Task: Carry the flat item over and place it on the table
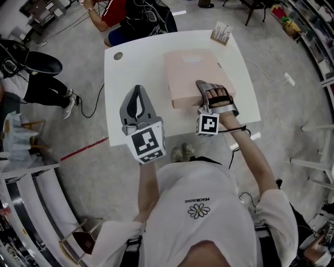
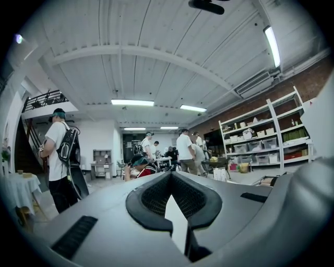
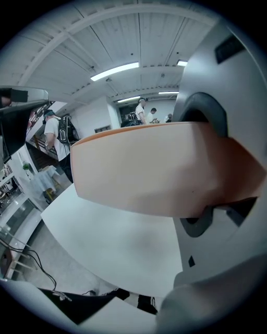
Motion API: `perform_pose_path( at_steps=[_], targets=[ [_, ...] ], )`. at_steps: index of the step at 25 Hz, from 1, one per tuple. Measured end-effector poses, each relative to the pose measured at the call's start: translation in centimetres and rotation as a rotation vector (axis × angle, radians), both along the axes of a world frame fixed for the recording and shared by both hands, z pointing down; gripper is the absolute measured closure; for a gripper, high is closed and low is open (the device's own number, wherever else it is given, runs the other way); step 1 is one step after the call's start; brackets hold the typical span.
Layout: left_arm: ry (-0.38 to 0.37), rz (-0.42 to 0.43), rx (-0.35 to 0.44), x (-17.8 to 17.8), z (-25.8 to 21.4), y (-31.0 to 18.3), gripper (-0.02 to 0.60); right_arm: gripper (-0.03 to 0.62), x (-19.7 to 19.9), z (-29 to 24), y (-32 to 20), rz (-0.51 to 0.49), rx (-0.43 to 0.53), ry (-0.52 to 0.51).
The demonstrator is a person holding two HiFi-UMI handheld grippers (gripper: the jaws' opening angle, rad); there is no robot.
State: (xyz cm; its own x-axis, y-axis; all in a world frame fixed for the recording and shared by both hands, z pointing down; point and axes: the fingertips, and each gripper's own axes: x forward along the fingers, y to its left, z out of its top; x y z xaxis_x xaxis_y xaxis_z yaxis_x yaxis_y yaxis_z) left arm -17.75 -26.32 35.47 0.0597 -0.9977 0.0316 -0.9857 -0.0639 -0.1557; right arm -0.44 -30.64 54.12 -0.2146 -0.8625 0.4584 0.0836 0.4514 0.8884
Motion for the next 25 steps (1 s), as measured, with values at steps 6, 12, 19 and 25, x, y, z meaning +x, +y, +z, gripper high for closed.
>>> perform_pose_path(
  at_steps=[6,12,19,25],
  targets=[
    [0.007,0.009,-0.006,0.6,0.3,0.3,0.566,0.304,0.1,0.4,0.2,-0.012,-0.059,0.008],
    [0.008,0.031,-0.012,1.4,0.4,0.3,0.566,0.295,0.3,1.3,0.4,-0.008,-0.062,0.046],
    [0.01,0.032,-0.011,1.7,0.3,0.3,0.566,0.275,0.7,4.1,1.4,-0.001,-0.129,0.084],
    [0.006,0.03,-0.026,1.6,0.8,0.3,0.566,0.264,0.6,5.1,1.7,-0.007,-0.162,0.079]
  ],
)
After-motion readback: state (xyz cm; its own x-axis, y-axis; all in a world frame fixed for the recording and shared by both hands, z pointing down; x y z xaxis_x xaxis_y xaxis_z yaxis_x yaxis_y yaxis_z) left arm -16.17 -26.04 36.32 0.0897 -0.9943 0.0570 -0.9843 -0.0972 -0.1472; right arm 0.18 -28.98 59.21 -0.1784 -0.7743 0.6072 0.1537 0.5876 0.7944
